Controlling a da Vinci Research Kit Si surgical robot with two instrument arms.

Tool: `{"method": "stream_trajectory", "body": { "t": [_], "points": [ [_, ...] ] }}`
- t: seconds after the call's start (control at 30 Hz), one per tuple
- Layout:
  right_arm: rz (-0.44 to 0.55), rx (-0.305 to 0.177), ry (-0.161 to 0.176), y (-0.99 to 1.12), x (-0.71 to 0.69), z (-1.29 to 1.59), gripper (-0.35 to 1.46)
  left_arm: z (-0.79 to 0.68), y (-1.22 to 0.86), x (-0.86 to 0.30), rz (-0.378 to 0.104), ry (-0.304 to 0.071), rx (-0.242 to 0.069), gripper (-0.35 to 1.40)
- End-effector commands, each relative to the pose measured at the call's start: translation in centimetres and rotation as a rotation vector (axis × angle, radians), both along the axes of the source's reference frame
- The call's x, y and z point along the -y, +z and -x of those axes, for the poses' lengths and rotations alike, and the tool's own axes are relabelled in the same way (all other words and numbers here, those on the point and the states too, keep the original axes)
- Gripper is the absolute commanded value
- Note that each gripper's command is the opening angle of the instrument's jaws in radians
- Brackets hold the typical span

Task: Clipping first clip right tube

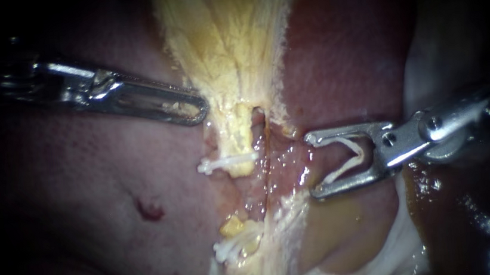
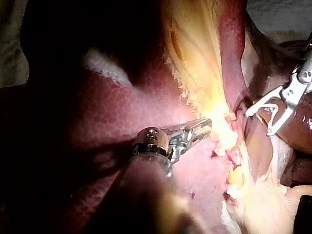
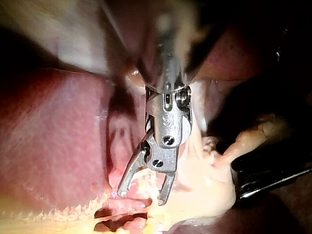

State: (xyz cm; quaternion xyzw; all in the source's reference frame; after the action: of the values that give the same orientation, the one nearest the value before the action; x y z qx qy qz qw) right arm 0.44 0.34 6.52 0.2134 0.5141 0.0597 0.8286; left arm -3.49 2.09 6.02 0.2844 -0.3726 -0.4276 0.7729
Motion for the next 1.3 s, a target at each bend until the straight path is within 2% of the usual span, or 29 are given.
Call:
{"method": "stream_trajectory", "body": {
  "t": [0.03, 0.37, 0.53, 0.9, 1.13, 1.3],
  "points": [
    [0.0, 0.0, 0.0, 0.0, 0.0, 0.0, 0.5, -0.01, -0.01, -0.01, 0.0, -0.002, -0.002, -0.35],
    [0.0, 0.0, 0.0, 0.0, 0.0, 0.0, 0.5, -0.3, -0.36, -0.2, 0.008, -0.029, -0.016, -0.35],
    [0.0, 0.0, 0.0, 0.0, -0.01, 0.0, 0.5, -0.37, -0.5, -0.25, 0.012, -0.043, -0.018, -0.35],
    [0.004, -0.002, -0.003, 0.0, 0.0, -0.04, 0.5, -0.39, -0.49, -0.24, 0.013, -0.044, -0.016, -0.35],
    [-0.059, -0.02, 0.029, -0.03, 0.01, -0.12, 0.5, -0.39, -0.48, -0.23, 0.014, -0.044, -0.016, -0.35],
    [-0.108, -0.019, 0.038, -0.02, 0.04, -0.21, 0.5, -0.39, -0.47, -0.23, 0.014, -0.044, -0.016, -0.35]
  ]
}}
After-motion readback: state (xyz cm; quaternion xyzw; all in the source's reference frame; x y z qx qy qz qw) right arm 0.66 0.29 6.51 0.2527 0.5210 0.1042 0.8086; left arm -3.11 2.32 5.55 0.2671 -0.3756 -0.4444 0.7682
